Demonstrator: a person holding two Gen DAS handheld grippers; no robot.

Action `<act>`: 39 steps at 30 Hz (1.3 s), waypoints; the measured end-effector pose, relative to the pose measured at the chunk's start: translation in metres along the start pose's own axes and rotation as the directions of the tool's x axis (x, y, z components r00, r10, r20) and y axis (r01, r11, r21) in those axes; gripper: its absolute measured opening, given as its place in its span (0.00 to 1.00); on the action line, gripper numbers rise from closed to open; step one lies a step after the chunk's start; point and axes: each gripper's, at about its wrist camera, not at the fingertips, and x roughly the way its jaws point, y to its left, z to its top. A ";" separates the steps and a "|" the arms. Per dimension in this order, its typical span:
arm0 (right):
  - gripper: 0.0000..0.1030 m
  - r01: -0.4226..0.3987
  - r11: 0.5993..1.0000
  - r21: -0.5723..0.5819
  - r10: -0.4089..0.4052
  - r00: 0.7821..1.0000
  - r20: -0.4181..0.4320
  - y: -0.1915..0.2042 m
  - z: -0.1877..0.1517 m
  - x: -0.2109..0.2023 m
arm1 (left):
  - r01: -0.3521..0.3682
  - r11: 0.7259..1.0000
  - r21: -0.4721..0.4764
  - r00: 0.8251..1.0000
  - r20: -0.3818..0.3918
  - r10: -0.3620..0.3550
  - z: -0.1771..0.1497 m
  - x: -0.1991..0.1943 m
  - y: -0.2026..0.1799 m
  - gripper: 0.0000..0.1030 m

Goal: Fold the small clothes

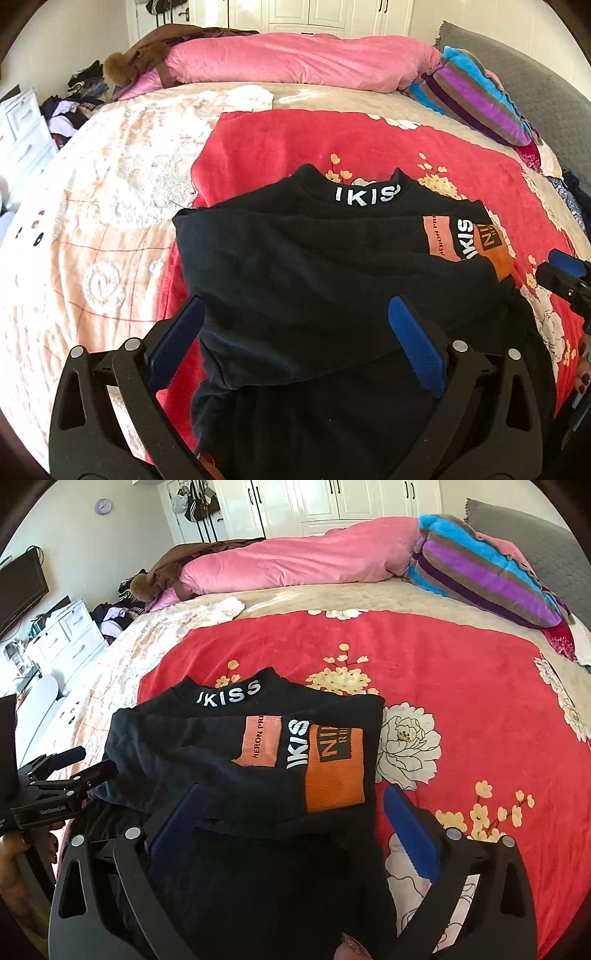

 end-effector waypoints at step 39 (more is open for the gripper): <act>0.96 -0.057 0.998 0.009 0.056 0.995 0.085 -0.020 -0.014 -0.081 | -0.027 0.999 -0.044 0.994 0.103 0.031 -0.032 -0.091 -0.018 0.91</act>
